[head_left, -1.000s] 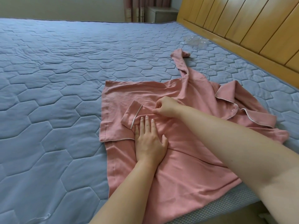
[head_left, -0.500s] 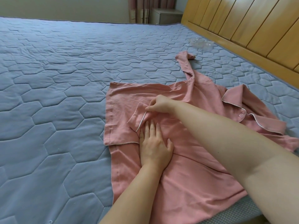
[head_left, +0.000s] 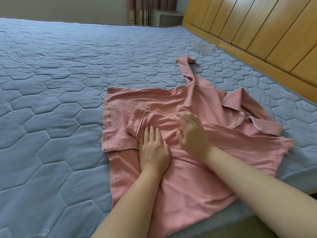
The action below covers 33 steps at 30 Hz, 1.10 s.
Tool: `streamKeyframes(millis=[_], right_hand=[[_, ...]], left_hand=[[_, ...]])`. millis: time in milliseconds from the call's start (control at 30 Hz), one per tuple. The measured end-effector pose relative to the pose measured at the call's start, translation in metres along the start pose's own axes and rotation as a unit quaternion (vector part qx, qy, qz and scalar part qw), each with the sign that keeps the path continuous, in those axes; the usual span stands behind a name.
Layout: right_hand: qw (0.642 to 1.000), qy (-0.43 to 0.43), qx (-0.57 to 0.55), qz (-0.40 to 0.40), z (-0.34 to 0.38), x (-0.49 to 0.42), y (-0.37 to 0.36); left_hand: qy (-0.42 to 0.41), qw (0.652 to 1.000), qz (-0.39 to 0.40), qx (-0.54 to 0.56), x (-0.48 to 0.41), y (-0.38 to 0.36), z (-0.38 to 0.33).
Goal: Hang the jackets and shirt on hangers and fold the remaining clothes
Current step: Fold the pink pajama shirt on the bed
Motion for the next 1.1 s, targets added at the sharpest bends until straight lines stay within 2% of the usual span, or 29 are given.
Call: streamKeyframes(millis=[33,100,167,300,600,800,900,1000,1100], right_hand=[[0.996,0.021,0.026,0.083,-0.001,0.024,-0.008],[0.962,-0.069,0.067,0.255,-0.025,0.069,-0.02],[0.927,-0.178,0.09,0.318,-0.047,0.098,-0.021],[0.926,-0.217,0.118,0.285,-0.038,0.111,-0.004],[0.887,-0.205,0.126,0.395,-0.014,0.159,0.03],[0.88,-0.183,0.117,0.422,-0.006,0.179,0.052],[0.896,-0.194,0.064,0.394,0.0,0.173,0.062],[0.927,-0.232,-0.082,0.282,0.01,0.151,0.081],[0.921,-0.212,-0.134,0.299,0.031,0.148,0.085]], left_hand=[[0.002,1.0,0.005,0.001,-0.001,-0.001,0.0],[-0.004,1.0,0.025,0.004,-0.003,-0.004,-0.004],[-0.007,0.998,0.057,0.009,-0.002,-0.007,-0.006],[-0.036,0.993,0.109,-0.014,0.011,-0.007,-0.009],[-0.105,0.973,0.198,-0.051,0.072,0.01,0.002],[-0.153,0.96,0.23,-0.041,0.115,0.025,-0.016],[-0.179,0.963,0.196,0.044,0.126,0.054,-0.027],[-0.186,0.965,0.146,0.115,0.135,0.083,-0.023],[-0.205,0.959,0.174,0.09,0.148,0.087,-0.017]])
Point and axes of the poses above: each hand's wrist, its own x-axis away from the middle knuckle, its own y-axis out of the back of the hand, z = x × y, the point moved 9 cm from there along -x, towards the middle knuckle, and after that the axes turned 9 degrees about -z, right-handed, at the moved point
